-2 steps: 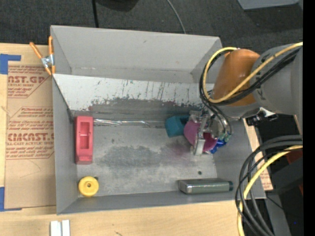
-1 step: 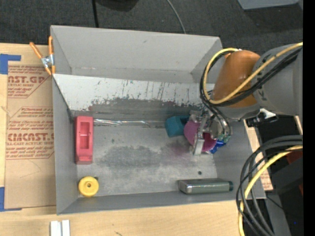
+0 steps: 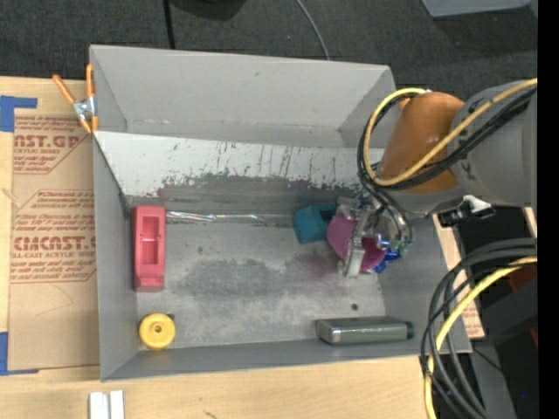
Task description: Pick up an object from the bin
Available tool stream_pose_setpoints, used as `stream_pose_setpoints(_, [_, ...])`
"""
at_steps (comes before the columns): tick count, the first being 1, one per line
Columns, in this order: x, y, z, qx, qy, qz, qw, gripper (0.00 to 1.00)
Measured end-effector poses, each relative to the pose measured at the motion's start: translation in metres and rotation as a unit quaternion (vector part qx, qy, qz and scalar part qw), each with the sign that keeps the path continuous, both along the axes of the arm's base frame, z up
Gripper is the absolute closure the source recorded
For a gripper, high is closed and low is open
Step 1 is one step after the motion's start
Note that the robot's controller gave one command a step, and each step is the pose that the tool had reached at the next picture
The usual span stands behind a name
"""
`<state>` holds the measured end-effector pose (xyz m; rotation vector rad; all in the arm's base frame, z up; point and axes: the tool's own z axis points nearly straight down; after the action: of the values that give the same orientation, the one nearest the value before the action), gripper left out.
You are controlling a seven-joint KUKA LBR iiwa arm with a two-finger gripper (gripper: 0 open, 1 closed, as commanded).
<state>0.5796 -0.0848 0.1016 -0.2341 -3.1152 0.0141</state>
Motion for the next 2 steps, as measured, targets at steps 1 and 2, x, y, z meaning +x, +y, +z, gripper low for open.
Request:
stream_pose_setpoints(1, [0.0005, 0.0003, 0.0006, 0.000, 0.0001, -0.001, 1.0000, 1.00])
stream_pose_setpoints(2, [0.0019, -0.0014, -0.0002, 0.001, 0.0045, -0.013, 0.9999, 1.00])
